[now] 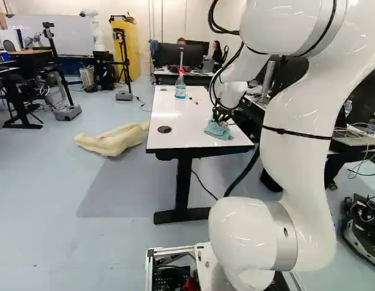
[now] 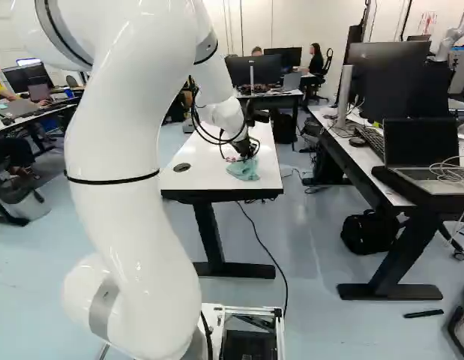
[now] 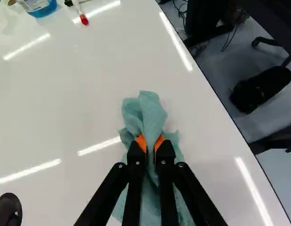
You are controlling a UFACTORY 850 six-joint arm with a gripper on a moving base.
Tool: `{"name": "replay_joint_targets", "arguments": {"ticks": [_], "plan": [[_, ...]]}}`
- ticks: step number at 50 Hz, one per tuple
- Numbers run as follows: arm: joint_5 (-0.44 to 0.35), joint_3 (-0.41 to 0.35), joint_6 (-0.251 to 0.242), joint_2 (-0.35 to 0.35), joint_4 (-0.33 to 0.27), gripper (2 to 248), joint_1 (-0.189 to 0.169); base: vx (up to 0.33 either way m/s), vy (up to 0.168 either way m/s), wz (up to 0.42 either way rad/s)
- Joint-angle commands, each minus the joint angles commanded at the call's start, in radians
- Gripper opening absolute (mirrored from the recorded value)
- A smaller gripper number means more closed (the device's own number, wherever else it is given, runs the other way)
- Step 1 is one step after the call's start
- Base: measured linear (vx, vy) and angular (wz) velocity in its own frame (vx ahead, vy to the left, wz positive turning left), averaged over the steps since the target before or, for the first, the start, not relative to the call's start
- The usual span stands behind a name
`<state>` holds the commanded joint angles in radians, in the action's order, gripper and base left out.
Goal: Clean the table with the green towel
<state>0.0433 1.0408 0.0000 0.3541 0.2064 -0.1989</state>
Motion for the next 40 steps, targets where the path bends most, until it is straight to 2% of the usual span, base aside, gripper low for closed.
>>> {"name": "replay_joint_targets", "arguments": {"ticks": [21,40], "plan": [[0.0,-0.015,0.0,-0.012,0.0,38,0.062,0.0,0.0,0.0],[0.0,-0.097,0.0,-0.079,0.0,38,0.095,0.0,0.0,0.0]]}}
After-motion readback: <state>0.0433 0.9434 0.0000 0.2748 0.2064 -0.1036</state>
